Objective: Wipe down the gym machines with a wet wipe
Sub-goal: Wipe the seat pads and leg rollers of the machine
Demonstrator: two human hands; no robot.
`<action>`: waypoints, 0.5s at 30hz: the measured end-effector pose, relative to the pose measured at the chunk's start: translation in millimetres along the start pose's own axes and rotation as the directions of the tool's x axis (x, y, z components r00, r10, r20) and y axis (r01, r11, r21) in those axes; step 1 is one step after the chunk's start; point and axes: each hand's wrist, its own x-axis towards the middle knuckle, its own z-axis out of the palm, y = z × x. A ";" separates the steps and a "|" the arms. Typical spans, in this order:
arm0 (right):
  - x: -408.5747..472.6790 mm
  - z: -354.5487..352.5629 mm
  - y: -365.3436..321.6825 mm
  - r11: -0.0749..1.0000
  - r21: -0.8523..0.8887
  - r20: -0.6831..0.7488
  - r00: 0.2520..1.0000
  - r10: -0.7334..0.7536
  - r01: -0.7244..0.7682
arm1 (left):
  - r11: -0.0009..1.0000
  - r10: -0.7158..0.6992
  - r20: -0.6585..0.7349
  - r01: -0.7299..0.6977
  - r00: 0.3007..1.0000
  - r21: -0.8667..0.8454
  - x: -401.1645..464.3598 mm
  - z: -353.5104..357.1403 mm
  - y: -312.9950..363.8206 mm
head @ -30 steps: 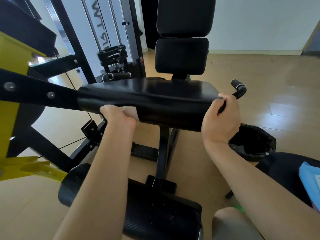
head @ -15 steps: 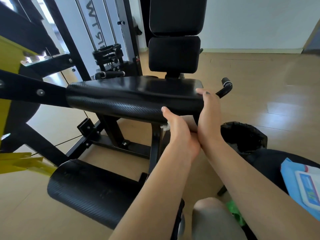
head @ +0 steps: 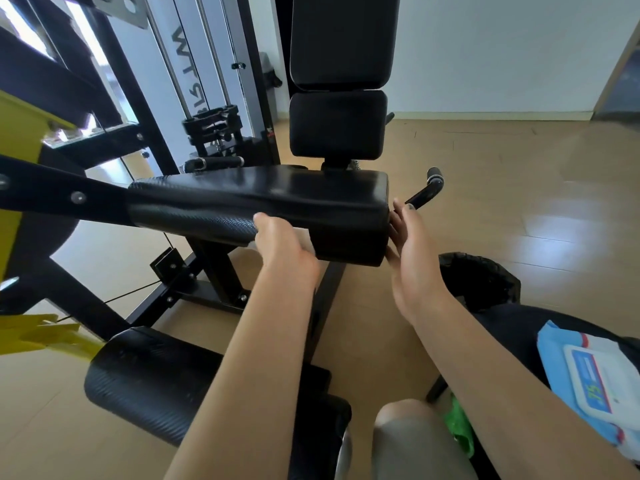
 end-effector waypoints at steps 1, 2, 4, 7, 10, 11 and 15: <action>-2.5 1.3 -0.5 1.000 0.016 0.020 1.000 0.004 -0.004 | 0.989 0.117 -0.085 -0.108 0.989 0.104 1.8 2.5 -6.4; -3.4 1.4 -0.3 1.000 0.030 0.040 0.999 0.000 -0.001 | 0.952 0.248 -0.141 -0.215 0.958 0.217 3.4 5.2 -15.4; -2.8 -0.6 -1.4 0.995 0.100 0.058 0.998 -0.020 0.014 | 0.802 0.494 -0.088 -0.414 0.865 0.431 7.6 9.5 -36.2; 2.6 -7.6 -2.1 0.974 0.226 0.086 0.996 -0.011 -0.009 | 0.465 0.715 0.124 -0.600 0.688 0.651 15.5 1.1 -65.7; 4.3 -8.5 0.9 0.976 0.219 0.092 0.996 -0.018 -0.002 | -0.107 0.772 0.518 -0.729 0.367 0.676 10.3 -10.2 -79.7; 3.5 -6.8 1.8 0.975 0.223 0.092 0.996 -0.009 -0.012 | -0.291 0.692 0.670 -0.746 0.268 0.599 7.4 -12.8 -81.2; 1.2 -7.0 2.1 0.964 0.261 0.040 0.998 0.046 -0.054 | -0.641 0.325 0.943 -0.718 0.069 0.273 -2.4 -13.5 -70.9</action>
